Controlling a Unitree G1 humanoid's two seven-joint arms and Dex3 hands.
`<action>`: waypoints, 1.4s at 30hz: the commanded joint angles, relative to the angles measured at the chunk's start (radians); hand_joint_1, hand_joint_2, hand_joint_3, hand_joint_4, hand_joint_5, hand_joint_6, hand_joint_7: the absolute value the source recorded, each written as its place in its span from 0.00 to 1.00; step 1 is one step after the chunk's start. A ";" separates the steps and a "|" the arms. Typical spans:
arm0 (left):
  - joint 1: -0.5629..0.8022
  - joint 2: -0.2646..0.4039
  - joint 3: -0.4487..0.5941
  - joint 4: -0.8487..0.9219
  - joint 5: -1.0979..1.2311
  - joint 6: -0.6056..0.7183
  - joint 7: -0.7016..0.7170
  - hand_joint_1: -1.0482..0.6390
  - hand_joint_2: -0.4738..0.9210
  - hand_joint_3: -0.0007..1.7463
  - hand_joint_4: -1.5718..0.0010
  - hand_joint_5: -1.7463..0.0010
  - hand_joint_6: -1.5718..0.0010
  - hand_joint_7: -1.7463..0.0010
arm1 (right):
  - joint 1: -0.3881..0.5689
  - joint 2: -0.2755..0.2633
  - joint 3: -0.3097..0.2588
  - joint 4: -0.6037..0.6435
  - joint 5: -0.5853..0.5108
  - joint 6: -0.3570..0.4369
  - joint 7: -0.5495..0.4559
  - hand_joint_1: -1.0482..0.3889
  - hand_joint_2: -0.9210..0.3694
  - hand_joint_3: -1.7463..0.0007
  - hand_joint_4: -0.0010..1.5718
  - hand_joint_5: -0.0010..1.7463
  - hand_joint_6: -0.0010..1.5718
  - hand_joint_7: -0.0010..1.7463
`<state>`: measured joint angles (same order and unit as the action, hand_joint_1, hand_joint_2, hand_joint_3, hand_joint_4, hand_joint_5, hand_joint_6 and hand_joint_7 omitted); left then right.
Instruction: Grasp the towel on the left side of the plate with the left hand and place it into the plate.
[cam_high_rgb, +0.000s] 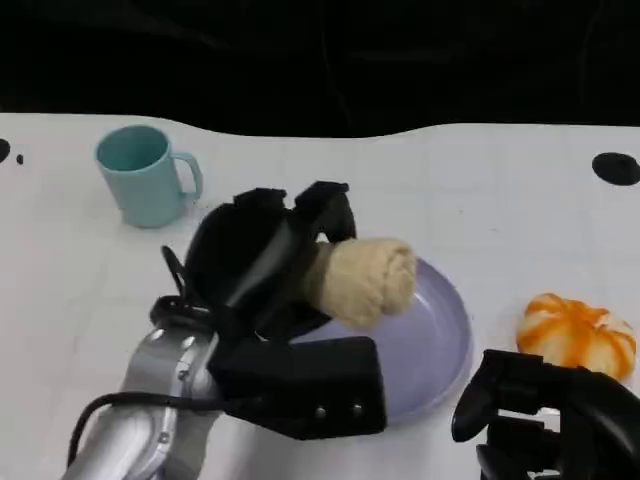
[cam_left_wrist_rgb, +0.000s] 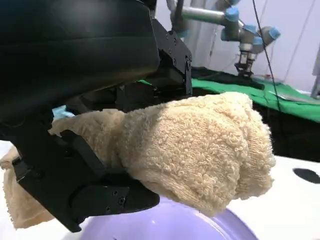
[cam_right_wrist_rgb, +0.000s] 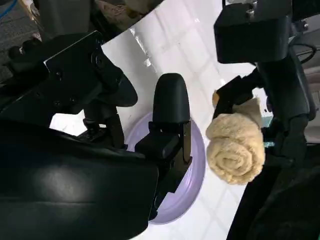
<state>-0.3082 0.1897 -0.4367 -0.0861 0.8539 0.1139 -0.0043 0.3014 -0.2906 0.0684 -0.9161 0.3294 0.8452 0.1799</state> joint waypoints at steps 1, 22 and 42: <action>-0.047 -0.033 -0.032 0.032 0.021 0.041 -0.049 0.49 0.70 0.61 0.41 0.00 0.56 0.02 | 0.003 -0.007 -0.011 -0.005 0.006 0.000 0.001 0.73 0.31 0.29 0.43 1.00 0.42 0.84; -0.092 0.028 -0.108 -0.021 0.014 0.201 -0.523 0.17 1.00 0.06 0.93 0.85 0.93 1.00 | 0.003 -0.008 -0.011 -0.008 0.008 -0.003 0.005 0.74 0.31 0.29 0.43 1.00 0.42 0.85; 0.057 0.160 0.174 -0.335 -0.346 0.170 -0.623 0.27 1.00 0.10 0.81 0.75 0.78 0.93 | -0.010 -0.001 0.001 -0.010 0.001 0.008 -0.010 0.73 0.31 0.29 0.43 1.00 0.41 0.85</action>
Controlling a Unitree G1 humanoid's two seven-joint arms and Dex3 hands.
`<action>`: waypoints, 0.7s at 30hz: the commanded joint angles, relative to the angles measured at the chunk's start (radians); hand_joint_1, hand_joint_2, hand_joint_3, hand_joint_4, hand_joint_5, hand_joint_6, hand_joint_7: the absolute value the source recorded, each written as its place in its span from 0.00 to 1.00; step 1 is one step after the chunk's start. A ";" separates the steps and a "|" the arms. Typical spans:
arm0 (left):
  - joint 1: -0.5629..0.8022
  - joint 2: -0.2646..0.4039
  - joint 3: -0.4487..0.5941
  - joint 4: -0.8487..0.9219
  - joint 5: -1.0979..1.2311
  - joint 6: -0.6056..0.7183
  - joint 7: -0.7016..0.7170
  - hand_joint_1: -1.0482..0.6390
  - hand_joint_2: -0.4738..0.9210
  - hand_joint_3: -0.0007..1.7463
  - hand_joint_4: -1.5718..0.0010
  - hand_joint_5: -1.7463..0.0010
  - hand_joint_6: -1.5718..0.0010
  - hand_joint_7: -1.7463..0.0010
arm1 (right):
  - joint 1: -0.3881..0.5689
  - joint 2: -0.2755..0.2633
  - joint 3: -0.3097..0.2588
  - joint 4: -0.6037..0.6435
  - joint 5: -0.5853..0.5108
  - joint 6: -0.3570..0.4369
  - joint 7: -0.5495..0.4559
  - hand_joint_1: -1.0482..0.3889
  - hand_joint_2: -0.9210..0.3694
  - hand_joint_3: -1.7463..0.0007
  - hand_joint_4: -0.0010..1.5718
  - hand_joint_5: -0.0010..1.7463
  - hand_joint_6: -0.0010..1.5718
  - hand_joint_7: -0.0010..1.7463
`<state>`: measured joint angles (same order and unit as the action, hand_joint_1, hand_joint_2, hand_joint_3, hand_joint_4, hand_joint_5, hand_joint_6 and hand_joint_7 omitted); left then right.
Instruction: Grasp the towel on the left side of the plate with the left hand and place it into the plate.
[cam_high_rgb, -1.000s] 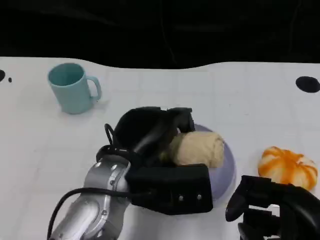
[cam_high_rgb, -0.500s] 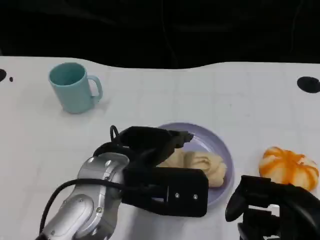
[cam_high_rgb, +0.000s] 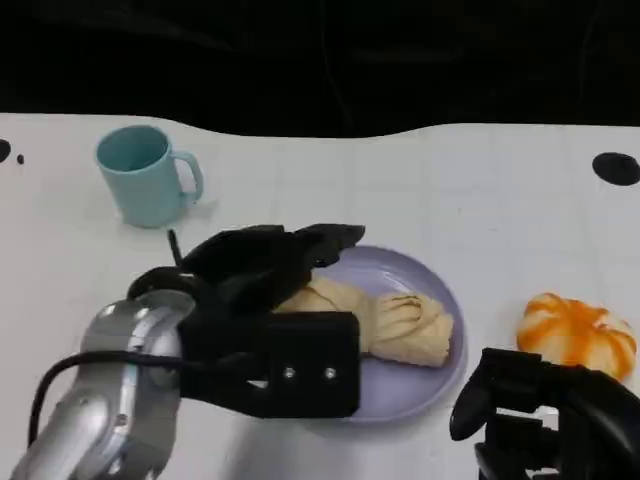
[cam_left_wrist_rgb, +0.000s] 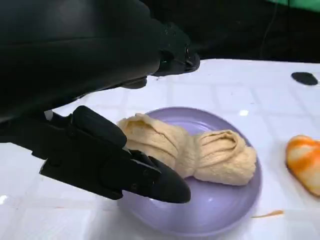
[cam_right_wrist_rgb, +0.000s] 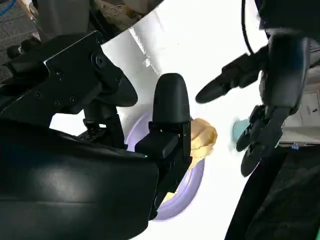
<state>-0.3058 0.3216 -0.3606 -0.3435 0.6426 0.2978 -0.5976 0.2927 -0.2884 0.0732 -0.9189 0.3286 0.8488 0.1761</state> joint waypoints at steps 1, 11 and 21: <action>0.072 0.031 0.123 -0.092 -0.177 -0.019 -0.031 0.30 1.00 0.12 0.76 0.74 0.73 0.93 | -0.001 -0.002 -0.003 -0.008 0.001 0.005 -0.008 0.73 0.32 0.29 0.43 1.00 0.41 0.85; 0.336 -0.059 0.389 -0.244 -0.571 -0.032 0.075 0.56 0.88 0.42 0.43 0.40 0.28 0.82 | -0.013 0.003 0.010 -0.006 0.002 0.013 -0.014 0.73 0.31 0.29 0.43 1.00 0.41 0.85; 0.600 -0.225 0.508 -0.431 -0.945 0.186 0.238 0.56 0.67 0.74 0.42 0.13 0.42 0.25 | -0.027 0.006 0.005 0.000 0.008 0.033 -0.015 0.74 0.32 0.29 0.43 1.00 0.42 0.85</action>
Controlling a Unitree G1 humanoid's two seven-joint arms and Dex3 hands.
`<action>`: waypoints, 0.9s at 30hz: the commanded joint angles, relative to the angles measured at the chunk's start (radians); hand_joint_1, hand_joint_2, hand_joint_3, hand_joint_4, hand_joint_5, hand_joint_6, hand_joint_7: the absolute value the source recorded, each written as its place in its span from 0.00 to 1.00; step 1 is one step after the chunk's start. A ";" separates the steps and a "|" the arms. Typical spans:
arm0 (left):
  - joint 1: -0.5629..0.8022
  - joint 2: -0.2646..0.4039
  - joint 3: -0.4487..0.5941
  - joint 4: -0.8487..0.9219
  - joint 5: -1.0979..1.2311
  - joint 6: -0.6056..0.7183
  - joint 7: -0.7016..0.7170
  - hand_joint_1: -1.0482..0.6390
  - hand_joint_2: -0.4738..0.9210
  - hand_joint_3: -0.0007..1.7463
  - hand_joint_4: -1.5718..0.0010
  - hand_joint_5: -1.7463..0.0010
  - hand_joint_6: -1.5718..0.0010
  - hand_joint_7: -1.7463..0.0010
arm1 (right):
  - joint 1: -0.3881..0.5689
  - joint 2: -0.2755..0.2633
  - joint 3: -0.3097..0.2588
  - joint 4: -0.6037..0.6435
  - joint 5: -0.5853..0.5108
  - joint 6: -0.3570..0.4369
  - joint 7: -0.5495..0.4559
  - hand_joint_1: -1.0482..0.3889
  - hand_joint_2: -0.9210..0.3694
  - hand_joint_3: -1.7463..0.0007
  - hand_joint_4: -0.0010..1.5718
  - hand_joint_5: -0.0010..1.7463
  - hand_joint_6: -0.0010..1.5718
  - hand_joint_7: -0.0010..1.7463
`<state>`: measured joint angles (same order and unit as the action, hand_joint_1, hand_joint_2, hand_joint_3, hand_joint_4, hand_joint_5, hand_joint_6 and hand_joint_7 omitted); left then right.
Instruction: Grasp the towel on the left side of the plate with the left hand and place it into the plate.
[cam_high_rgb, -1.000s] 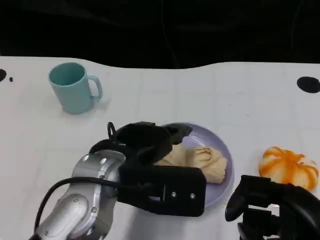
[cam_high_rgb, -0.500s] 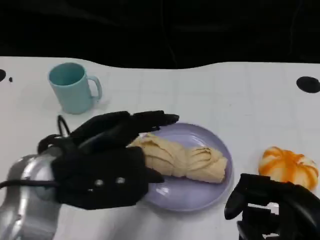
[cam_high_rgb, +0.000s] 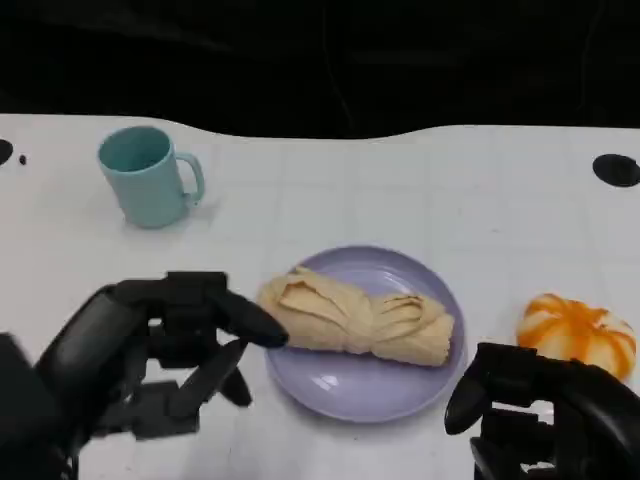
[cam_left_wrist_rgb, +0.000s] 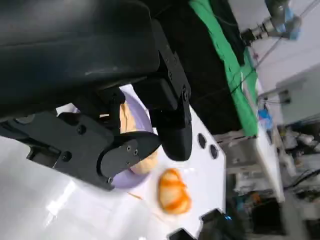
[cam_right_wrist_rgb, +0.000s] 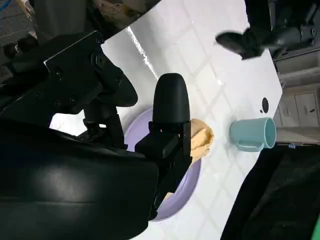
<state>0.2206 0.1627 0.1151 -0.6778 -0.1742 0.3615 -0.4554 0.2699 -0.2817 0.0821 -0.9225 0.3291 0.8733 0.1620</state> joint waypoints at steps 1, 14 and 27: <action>0.093 -0.086 0.039 -0.124 -0.168 0.161 0.126 0.56 0.67 0.74 0.41 0.12 0.42 0.23 | -0.004 -0.001 -0.004 0.004 0.008 0.009 -0.001 0.74 0.32 0.29 0.43 1.00 0.42 0.85; 0.215 -0.133 0.057 -0.100 -0.369 0.172 0.207 0.54 0.68 0.75 0.46 0.04 0.51 0.12 | -0.011 -0.007 -0.024 0.007 0.014 0.023 0.008 0.74 0.31 0.29 0.43 1.00 0.41 0.85; 0.192 -0.113 0.052 -0.056 -0.402 0.159 0.235 0.55 0.65 0.78 0.45 0.03 0.50 0.11 | -0.009 -0.016 -0.022 0.023 -0.003 -0.004 0.018 0.75 0.30 0.30 0.43 1.00 0.42 0.84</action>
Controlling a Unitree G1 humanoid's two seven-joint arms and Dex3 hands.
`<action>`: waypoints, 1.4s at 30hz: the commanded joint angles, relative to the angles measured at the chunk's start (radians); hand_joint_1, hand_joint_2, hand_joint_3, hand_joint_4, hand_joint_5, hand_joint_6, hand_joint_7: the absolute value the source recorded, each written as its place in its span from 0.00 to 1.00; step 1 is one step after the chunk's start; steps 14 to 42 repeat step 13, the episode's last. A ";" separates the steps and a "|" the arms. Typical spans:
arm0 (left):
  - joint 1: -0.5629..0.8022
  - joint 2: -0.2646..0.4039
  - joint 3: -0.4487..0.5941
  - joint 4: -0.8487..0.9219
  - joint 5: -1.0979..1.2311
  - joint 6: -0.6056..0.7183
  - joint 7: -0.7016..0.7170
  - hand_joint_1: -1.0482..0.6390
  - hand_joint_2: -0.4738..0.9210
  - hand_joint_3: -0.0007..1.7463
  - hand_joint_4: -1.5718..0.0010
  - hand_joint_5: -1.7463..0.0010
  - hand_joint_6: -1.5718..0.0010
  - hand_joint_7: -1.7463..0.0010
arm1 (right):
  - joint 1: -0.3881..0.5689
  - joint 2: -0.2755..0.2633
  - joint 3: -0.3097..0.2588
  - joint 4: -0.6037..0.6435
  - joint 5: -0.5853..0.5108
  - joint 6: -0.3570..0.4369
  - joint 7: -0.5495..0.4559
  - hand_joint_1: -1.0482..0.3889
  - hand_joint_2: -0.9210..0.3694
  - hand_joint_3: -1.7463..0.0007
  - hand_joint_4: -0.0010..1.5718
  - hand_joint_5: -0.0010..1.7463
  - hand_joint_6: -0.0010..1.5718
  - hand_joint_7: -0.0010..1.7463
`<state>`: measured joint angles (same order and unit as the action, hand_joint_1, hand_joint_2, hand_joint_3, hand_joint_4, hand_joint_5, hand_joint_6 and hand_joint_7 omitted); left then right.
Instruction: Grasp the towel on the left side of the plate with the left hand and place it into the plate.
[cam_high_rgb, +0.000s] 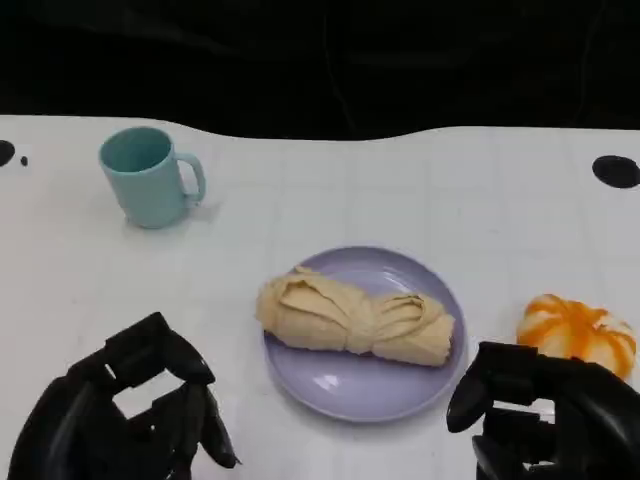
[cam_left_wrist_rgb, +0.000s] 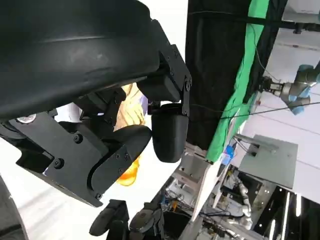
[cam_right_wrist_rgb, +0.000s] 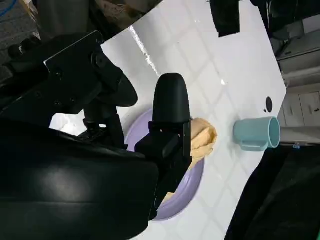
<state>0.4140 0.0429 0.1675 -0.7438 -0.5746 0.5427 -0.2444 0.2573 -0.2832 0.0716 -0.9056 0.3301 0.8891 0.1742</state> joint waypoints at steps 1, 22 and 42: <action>-0.003 0.004 -0.005 0.015 0.001 -0.024 0.029 0.55 0.65 0.78 0.45 0.03 0.50 0.11 | 0.006 -0.015 -0.017 0.009 -0.002 -0.025 0.011 0.75 0.30 0.30 0.43 1.00 0.42 0.84; -0.023 0.000 -0.033 0.034 0.014 -0.043 0.071 0.55 0.67 0.78 0.44 0.03 0.50 0.11 | 0.013 -0.021 -0.044 0.027 -0.001 -0.048 0.035 0.75 0.30 0.30 0.42 1.00 0.42 0.84; -0.023 0.000 -0.033 0.034 0.014 -0.043 0.071 0.55 0.67 0.78 0.44 0.03 0.50 0.11 | 0.013 -0.021 -0.044 0.027 -0.001 -0.048 0.035 0.75 0.30 0.30 0.42 1.00 0.42 0.84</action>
